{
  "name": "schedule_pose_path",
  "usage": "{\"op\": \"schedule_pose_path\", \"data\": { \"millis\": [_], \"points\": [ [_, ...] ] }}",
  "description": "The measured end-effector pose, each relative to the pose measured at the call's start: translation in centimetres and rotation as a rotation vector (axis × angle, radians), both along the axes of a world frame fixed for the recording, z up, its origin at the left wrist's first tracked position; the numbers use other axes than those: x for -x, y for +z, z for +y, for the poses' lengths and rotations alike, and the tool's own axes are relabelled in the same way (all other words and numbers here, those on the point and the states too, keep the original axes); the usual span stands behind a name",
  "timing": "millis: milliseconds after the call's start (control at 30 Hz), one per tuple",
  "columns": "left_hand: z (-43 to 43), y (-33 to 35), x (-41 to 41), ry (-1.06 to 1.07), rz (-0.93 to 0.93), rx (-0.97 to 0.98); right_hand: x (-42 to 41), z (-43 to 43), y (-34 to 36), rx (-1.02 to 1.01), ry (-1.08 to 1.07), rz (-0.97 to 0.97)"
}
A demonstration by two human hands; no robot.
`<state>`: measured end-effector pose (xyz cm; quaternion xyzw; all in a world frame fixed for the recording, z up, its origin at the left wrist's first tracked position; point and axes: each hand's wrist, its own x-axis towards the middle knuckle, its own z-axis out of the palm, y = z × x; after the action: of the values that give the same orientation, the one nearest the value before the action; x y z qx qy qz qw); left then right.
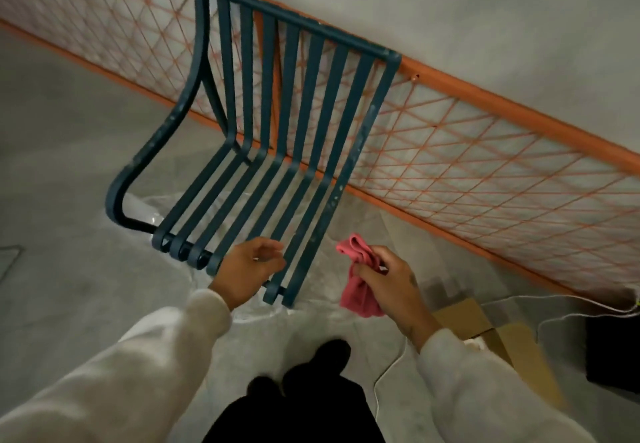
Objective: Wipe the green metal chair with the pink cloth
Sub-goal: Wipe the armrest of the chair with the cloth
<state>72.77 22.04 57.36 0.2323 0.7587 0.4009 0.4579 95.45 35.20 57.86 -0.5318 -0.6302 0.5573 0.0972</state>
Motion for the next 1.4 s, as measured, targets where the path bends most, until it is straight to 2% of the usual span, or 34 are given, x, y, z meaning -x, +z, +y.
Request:
{"op": "schedule_pose_path", "data": {
  "millis": [233,467,600,933,1067,1233,1400],
  "points": [
    [-5.2,-3.8,-3.1,0.015,-0.038,0.105,-2.6,-2.7,-3.1,-0.041,0.007,-0.055],
    [-9.3,-8.8,-7.9,0.056,-0.11,0.21,-3.2,-4.3,-7.6,-0.035,0.1,-0.109],
    [-9.3,-11.8,-10.3,0.154,-0.1,0.261,-3.5,-3.2,-10.8,0.055,0.164,-0.106],
    [-6.6,-24.3,-13.8,0.299,-0.112,0.358,-4.3,0.9,-22.2,0.047,0.3,-0.034],
    [-6.2,-31.2,-13.8,0.342,-0.108,0.326,-2.5,0.9,-28.5,0.051,0.384,0.002],
    [-5.5,-38.9,-12.3,0.384,0.101,0.145,1.3,0.2,-36.7,0.08,0.437,0.097],
    [-4.1,-44.6,-11.1,0.381,0.271,-0.039,4.4,-0.2,-43.5,-0.276,0.656,0.153]
  ]
}}
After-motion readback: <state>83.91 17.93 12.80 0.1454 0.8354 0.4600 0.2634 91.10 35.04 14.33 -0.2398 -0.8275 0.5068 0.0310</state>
